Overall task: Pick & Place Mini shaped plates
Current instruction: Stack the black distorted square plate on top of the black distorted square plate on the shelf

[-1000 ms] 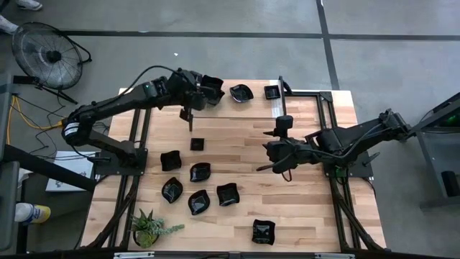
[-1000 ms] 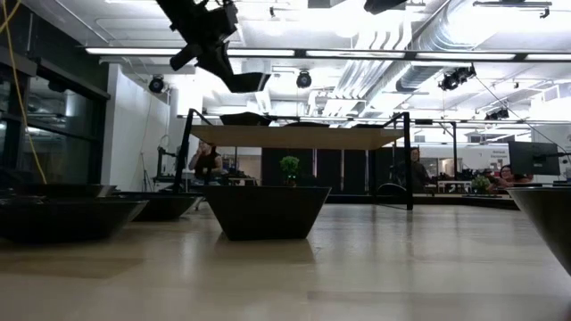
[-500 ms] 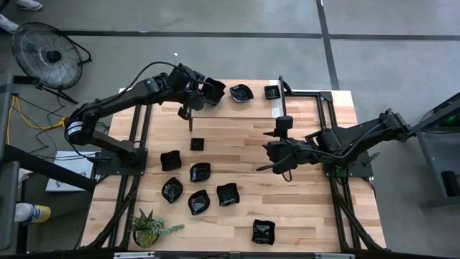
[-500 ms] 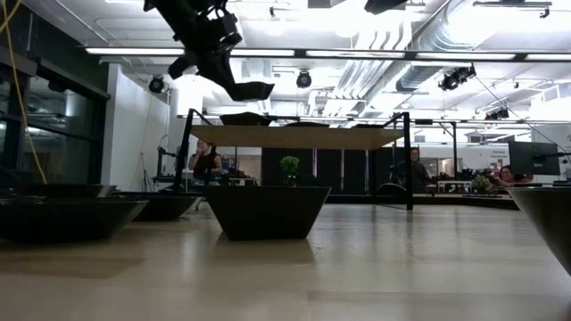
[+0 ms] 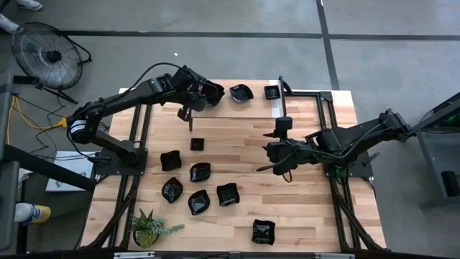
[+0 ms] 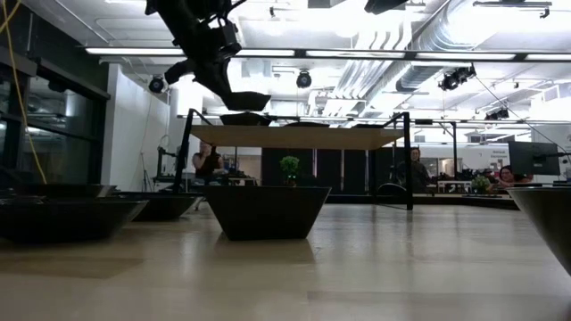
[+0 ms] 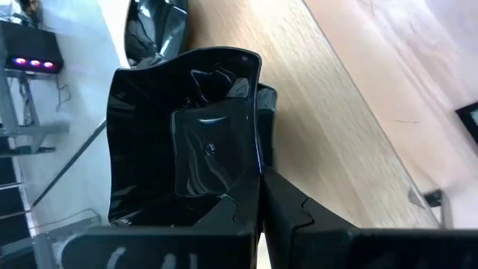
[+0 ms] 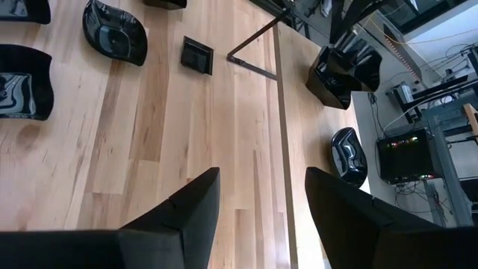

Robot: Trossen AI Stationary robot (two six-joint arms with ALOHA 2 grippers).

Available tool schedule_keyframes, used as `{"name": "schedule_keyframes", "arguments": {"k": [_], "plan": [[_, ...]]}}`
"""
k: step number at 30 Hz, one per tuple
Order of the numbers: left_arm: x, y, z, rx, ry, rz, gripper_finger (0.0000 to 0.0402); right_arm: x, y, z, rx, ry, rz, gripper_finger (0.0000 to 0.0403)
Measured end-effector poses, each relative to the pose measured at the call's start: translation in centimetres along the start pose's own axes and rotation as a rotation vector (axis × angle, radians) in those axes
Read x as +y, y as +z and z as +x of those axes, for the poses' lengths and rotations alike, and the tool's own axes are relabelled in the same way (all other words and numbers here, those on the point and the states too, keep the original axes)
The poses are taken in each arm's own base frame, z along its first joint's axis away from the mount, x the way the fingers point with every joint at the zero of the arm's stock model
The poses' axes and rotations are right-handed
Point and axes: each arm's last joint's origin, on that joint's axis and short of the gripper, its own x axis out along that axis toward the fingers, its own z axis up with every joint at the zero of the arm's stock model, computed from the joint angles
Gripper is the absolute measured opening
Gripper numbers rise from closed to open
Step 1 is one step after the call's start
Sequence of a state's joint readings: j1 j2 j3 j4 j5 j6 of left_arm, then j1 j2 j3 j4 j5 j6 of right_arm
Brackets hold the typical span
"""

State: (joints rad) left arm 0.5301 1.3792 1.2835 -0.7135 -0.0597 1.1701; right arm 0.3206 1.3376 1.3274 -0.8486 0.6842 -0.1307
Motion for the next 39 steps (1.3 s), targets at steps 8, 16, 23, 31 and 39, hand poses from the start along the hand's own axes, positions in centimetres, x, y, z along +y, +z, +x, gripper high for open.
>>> {"name": "schedule_keyframes", "arguments": {"k": [8, 16, 23, 31, 39], "plan": [[-0.01, 0.00, -0.01, 0.000, 0.000, -0.023, 0.0000, 0.00, 0.00, 0.00, 0.000, 0.000, 0.000, 0.0193], [-0.17, 0.00, -0.02, -0.014, -0.024, -0.034, 0.0001, 0.02, 0.00, 0.00, 0.000, 0.007, 0.003, 0.0193], [-0.18, -0.02, -0.02, -0.010, -0.024, -0.034, 0.0001, 0.02, 0.00, 0.00, -0.001, 0.007, 0.004, 0.0193], [-0.23, -0.04, -0.02, -0.008, -0.029, -0.051, 0.0001, 0.04, -0.01, 0.02, 0.000, 0.007, 0.003, 0.0193], [-0.25, 0.04, -0.02, -0.032, -0.039, -0.053, 0.0001, 0.04, -0.01, 0.02, 0.000, 0.008, 0.004, 0.0193]]}}
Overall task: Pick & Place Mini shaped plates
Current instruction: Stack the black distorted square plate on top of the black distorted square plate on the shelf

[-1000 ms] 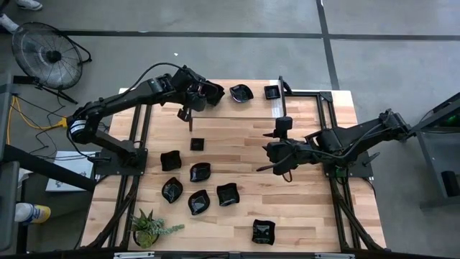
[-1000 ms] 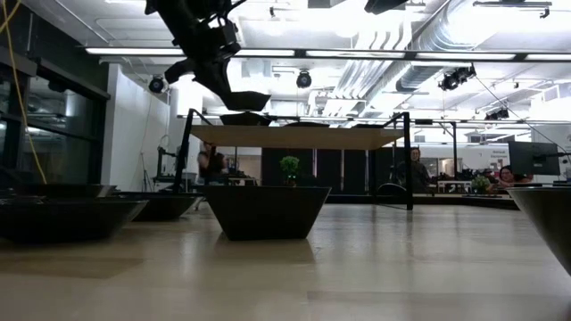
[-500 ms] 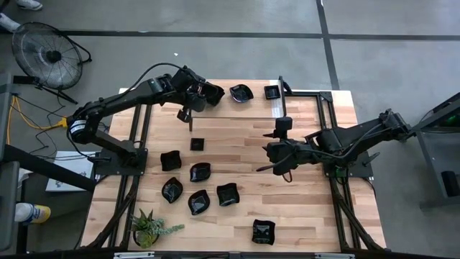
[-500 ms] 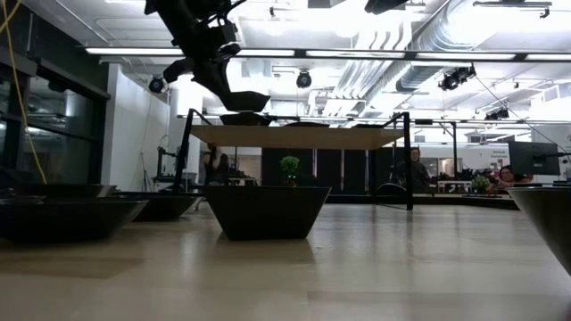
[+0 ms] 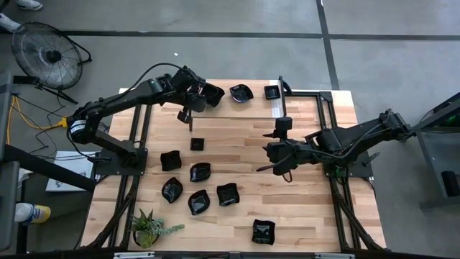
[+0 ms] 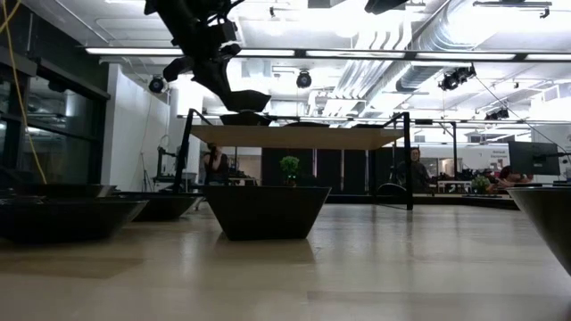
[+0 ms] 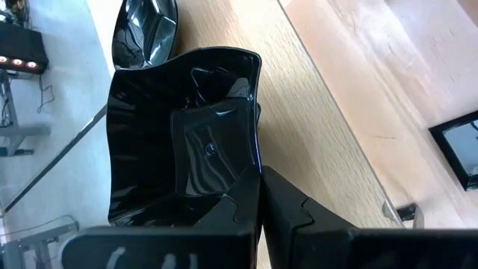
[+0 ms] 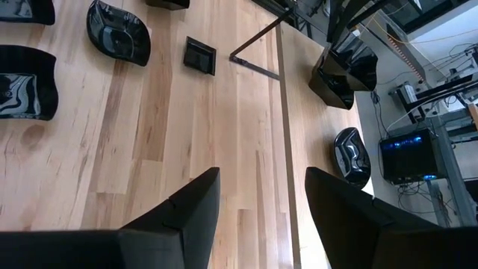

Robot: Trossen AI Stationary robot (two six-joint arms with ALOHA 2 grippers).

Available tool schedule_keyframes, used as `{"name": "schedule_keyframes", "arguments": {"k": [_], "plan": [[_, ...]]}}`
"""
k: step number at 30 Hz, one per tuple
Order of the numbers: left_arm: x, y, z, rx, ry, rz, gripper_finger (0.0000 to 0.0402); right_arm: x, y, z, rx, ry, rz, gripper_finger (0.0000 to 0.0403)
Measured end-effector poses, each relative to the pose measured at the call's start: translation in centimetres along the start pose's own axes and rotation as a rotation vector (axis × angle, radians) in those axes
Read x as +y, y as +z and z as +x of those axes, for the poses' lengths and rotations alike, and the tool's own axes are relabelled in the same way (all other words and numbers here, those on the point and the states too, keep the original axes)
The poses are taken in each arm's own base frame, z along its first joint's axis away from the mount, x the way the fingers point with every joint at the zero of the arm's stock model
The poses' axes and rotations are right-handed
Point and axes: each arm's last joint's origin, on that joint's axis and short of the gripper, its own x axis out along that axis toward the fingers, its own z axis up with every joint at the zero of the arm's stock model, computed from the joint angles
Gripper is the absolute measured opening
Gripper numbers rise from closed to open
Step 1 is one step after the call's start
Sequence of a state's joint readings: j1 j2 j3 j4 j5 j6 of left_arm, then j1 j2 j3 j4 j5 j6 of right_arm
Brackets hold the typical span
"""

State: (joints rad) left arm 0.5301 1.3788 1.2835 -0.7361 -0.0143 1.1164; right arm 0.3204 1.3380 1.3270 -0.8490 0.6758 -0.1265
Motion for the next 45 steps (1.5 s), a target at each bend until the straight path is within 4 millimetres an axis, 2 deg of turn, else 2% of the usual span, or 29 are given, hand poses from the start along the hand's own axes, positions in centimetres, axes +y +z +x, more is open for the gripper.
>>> {"name": "schedule_keyframes", "arguments": {"k": [28, 38, 45], "plan": [[0.1, 0.0, 1.1, 0.030, -0.002, 0.013, 0.0003, 0.1, -0.1, 0.0, 0.002, 0.028, 0.011, 0.0193], [0.1, 0.0, 1.0, 0.034, -0.001, 0.005, 0.0074, 0.1, -0.1, 0.0, 0.003, 0.031, 0.011, 0.0193], [0.2, -0.1, 0.7, 0.061, 0.029, 0.005, 0.0085, 0.1, -0.1, 0.0, 0.003, 0.032, 0.011, 0.0193]]}}
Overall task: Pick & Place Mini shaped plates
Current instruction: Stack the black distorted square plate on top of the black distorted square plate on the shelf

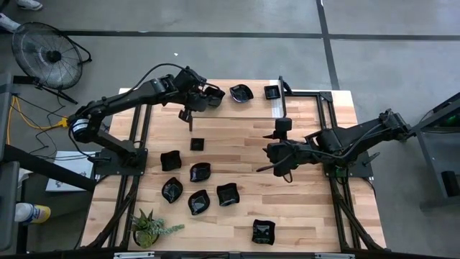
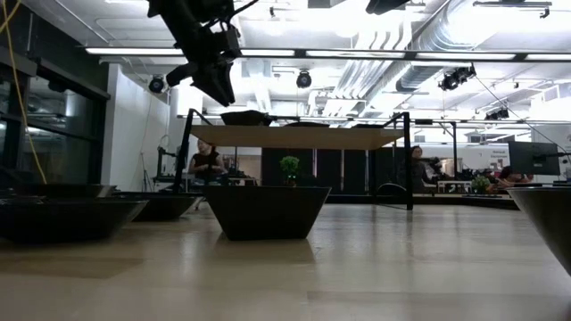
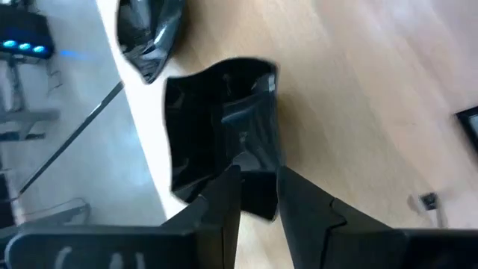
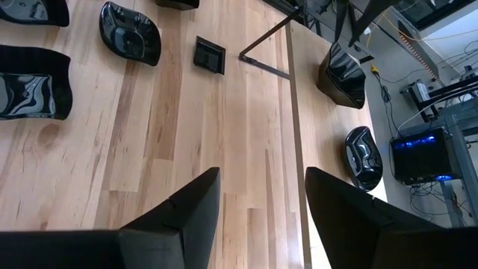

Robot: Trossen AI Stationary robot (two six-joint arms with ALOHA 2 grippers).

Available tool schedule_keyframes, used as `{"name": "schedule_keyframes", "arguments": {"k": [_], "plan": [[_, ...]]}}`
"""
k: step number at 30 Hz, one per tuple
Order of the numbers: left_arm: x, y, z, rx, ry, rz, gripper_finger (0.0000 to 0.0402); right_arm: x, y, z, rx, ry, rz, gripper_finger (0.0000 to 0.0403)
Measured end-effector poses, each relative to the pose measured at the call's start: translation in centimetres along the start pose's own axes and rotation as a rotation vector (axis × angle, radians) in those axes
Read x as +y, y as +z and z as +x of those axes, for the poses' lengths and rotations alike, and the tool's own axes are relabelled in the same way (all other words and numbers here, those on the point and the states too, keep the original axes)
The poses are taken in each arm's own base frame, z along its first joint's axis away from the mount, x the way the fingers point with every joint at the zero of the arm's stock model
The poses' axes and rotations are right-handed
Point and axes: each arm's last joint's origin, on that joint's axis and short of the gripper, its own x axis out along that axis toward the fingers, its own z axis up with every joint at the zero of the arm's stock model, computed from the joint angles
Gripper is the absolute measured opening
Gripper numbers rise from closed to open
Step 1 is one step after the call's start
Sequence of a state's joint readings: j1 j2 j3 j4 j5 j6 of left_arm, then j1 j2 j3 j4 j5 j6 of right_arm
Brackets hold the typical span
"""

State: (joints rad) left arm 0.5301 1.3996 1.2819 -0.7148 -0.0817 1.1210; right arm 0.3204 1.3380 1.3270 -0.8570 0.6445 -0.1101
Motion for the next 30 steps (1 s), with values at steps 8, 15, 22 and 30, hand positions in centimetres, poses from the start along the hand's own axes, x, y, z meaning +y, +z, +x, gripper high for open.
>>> {"name": "schedule_keyframes", "arguments": {"k": [8, 15, 22, 30], "plan": [[-0.1, -0.2, -1.8, -0.013, 0.030, -0.024, 0.0085, 0.0, 0.0, 0.0, -0.001, 0.011, 0.000, 0.0193], [-1.2, -0.1, -3.6, -0.135, -0.085, -0.108, 0.0085, 0.2, 0.0, 0.0, -0.004, 0.058, 0.055, 0.0193], [-3.5, 2.4, -4.5, -0.154, -0.181, -0.083, 0.0085, 0.5, -0.3, 0.0, 0.030, 0.166, 0.164, 0.0193], [-7.3, 6.7, -6.0, -0.175, -0.246, -0.004, 0.0085, 1.7, -0.6, -0.5, 0.087, 0.306, 0.284, 0.0193]]}}
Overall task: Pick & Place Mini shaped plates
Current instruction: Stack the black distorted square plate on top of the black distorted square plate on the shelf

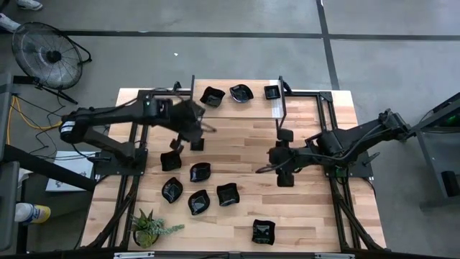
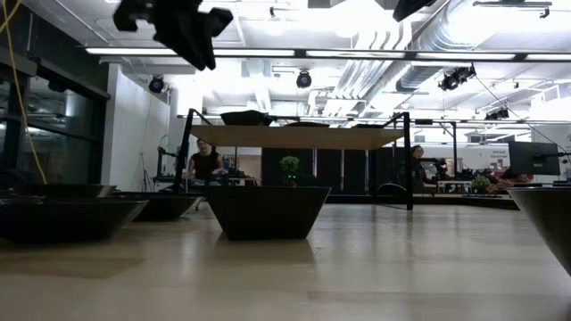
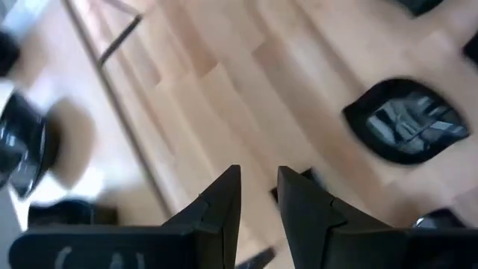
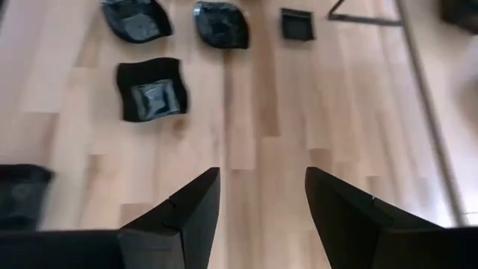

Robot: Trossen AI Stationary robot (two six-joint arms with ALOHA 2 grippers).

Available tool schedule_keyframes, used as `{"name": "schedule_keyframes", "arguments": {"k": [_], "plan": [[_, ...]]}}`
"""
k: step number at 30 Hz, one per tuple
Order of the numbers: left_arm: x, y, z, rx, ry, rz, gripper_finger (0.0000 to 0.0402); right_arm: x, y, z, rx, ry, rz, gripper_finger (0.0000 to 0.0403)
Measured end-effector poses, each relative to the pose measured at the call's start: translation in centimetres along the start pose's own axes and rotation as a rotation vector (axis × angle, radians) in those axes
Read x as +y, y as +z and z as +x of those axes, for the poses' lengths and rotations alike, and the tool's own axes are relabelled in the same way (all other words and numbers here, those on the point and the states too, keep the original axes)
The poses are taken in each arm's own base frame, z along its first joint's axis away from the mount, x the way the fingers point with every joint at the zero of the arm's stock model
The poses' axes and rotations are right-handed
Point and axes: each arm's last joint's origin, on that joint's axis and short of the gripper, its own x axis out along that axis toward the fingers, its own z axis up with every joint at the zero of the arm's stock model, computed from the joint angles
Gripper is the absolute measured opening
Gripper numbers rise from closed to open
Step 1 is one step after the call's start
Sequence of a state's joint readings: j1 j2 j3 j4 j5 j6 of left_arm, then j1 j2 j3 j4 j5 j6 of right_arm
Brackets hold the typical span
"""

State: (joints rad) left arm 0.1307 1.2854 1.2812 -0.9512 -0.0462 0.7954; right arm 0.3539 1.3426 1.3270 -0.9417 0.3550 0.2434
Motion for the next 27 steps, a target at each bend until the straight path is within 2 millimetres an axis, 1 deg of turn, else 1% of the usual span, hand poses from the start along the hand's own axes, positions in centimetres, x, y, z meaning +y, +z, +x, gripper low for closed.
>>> {"name": "schedule_keyframes", "arguments": {"k": [3, 6, 12, 17, 21, 27], "plan": [[-1.6, 1.5, -0.2, -0.016, -0.009, 0.028, 0.0085, 0.9, -0.3, -0.2, 0.012, 0.044, 0.029, 0.0193], [-3.3, 2.9, -0.4, -0.024, -0.004, 0.051, 0.0085, 2.2, -0.5, -0.2, 0.027, 0.077, 0.053, 0.0193], [-6.7, 5.2, -1.4, -0.029, 0.055, 0.112, 0.0085, 6.0, -1.5, 1.1, 0.108, 0.134, 0.075, 0.0193], [-9.0, 6.4, -2.1, -0.043, 0.093, 0.132, 0.0085, 9.2, -2.7, 2.3, 0.193, 0.176, 0.082, 0.0193], [-10.3, 6.9, -2.7, -0.057, 0.116, 0.156, 0.0085, 11.4, -3.7, 2.9, 0.233, 0.200, -0.006, 0.0193], [-11.4, 7.3, -3.1, -0.070, 0.138, 0.146, 0.0085, 14.3, -4.9, 3.4, 0.211, 0.262, -0.271, 0.0193]]}}
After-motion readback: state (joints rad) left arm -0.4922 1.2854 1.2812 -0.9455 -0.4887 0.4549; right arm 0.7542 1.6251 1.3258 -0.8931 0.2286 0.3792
